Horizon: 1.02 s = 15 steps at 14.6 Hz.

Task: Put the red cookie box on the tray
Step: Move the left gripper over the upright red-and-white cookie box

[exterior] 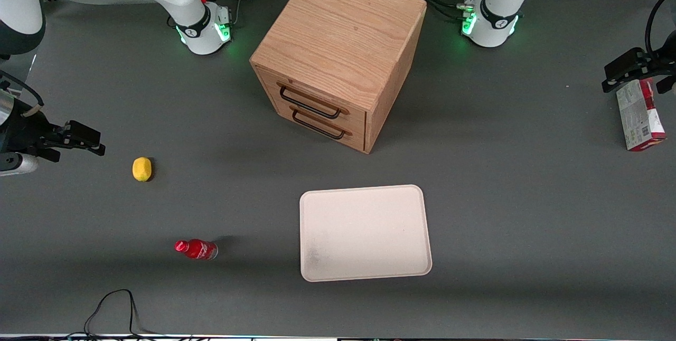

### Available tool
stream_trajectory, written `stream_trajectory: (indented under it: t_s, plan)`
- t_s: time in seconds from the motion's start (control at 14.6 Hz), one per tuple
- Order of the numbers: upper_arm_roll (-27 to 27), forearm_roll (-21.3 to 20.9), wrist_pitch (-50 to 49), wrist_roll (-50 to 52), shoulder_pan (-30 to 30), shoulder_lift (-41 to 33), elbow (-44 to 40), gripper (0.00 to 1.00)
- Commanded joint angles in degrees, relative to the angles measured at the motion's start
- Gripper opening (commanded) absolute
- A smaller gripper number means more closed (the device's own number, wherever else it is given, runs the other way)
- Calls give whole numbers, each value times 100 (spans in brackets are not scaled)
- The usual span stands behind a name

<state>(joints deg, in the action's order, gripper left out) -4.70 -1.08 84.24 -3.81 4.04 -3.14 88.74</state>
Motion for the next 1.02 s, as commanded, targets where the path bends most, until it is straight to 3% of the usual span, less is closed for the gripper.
stream_trajectory:
  t_s: [0.0,0.41,0.96]
  plan:
    - [31,-15,119,-295,-262,-125,160,100]
    - [31,-23,672,-1295,-1079,-152,608,100]
    - [31,-6,1578,-4001,-3337,120,1031,100]
